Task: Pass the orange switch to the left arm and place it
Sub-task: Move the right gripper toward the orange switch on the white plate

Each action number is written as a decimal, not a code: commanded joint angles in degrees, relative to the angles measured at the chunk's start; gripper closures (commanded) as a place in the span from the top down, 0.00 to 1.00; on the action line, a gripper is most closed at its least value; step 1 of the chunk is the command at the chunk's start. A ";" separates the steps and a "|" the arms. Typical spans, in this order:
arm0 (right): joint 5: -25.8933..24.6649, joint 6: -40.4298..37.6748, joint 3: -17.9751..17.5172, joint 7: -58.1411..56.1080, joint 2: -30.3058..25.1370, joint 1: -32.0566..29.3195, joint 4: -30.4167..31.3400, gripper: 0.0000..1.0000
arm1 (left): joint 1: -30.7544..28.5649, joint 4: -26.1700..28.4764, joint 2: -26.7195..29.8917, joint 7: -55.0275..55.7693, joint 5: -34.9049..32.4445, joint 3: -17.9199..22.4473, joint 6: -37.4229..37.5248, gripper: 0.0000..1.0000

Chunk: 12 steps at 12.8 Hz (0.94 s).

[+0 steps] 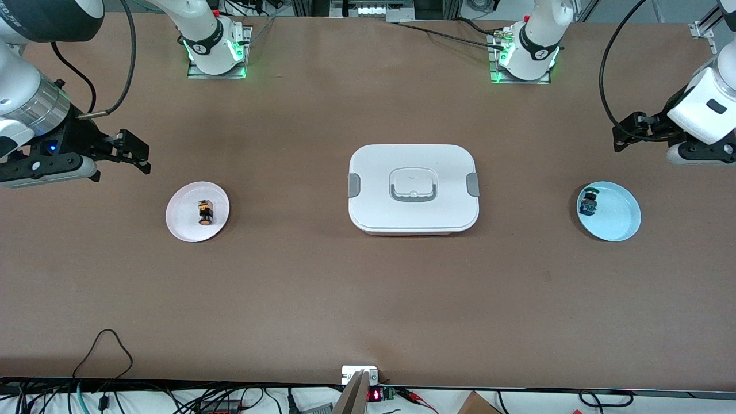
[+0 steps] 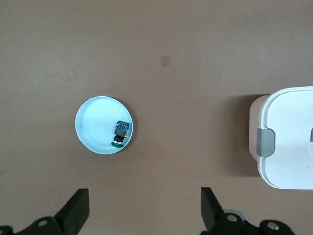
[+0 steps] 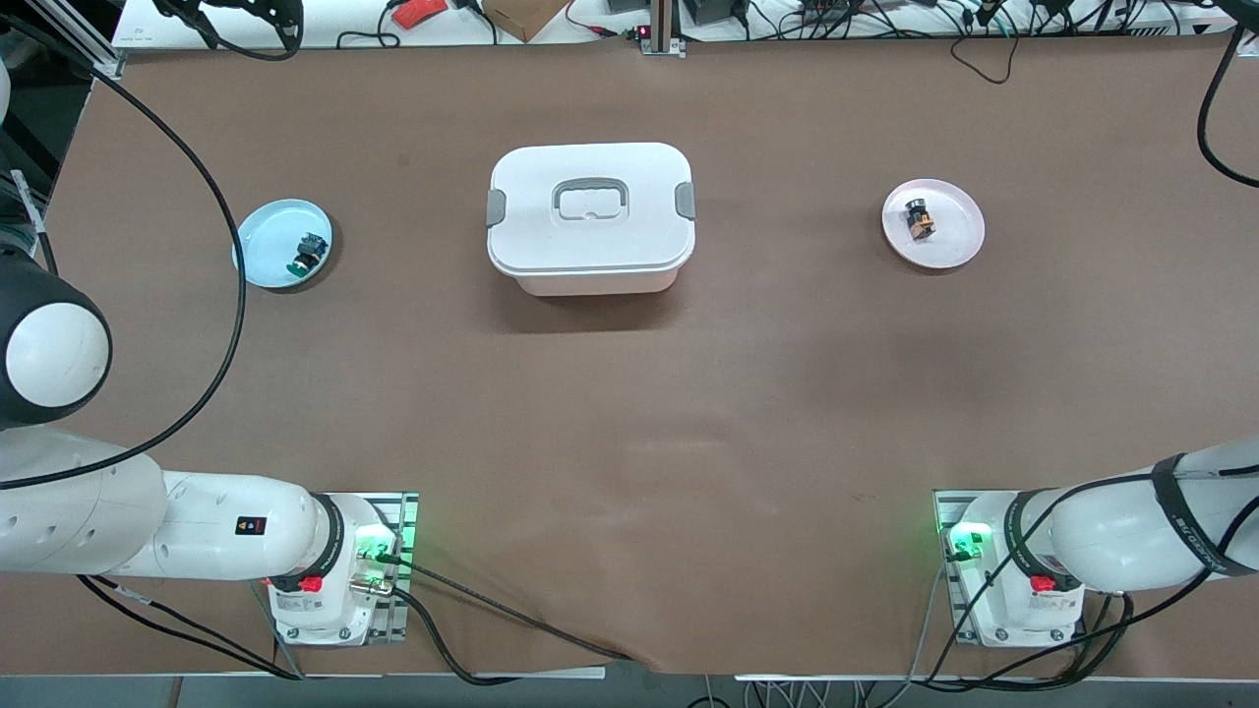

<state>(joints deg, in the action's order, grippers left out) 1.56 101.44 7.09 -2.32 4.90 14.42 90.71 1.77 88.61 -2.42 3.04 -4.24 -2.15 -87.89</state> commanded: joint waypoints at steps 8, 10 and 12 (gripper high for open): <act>-1.12 0.87 0.12 0.48 0.37 -0.62 -0.62 1.00 | -0.37 -1.77 -1.45 0.12 0.90 -0.05 0.17 1.00; -1.03 0.87 0.12 0.21 0.02 -1.50 -0.88 1.00 | -0.37 -1.77 -1.54 0.21 1.07 -0.05 0.17 1.00; 0.11 0.17 1.69 0.21 -0.33 -1.94 -0.88 1.00 | -0.37 -1.77 -1.45 0.21 1.60 0.04 0.35 1.00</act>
<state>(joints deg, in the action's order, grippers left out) 1.29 102.42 8.07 -2.32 4.85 13.31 90.68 1.69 88.59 -2.96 3.06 -4.10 -2.15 -87.90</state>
